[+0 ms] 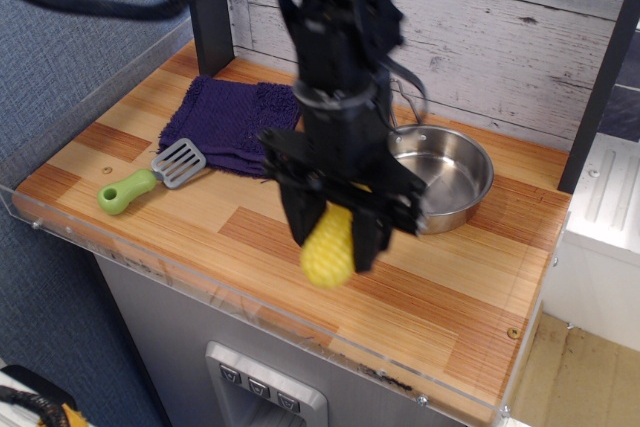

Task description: Place the corn in front of the pot.

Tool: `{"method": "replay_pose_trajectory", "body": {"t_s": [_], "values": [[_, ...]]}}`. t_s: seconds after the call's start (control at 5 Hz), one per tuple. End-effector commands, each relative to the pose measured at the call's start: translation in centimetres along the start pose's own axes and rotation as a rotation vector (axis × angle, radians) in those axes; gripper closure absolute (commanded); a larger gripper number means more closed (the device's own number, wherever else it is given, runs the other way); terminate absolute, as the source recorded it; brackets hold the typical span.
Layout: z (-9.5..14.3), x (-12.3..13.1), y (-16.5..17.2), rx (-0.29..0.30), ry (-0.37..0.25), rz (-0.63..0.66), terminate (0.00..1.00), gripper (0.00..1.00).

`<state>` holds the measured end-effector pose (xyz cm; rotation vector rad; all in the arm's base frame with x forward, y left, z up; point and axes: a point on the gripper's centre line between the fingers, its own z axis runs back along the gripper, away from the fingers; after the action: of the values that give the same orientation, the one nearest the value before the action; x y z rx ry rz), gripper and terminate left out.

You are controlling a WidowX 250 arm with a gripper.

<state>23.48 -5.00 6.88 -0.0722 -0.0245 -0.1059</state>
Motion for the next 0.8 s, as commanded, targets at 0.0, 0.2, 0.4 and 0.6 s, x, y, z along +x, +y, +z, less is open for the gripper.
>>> {"method": "replay_pose_trajectory", "body": {"t_s": [0.0,0.2,0.4,0.6], "values": [[-0.4,0.3,-2.4,0.078,-0.143,0.027,0.00,1.00],[-0.8,0.6,-3.0,0.135,-0.198,0.046,0.00,1.00],[-1.8,0.7,-3.0,0.140,-0.189,0.061,0.00,1.00],[-2.8,0.5,-2.9,0.098,-0.147,0.083,0.00,1.00]]}}
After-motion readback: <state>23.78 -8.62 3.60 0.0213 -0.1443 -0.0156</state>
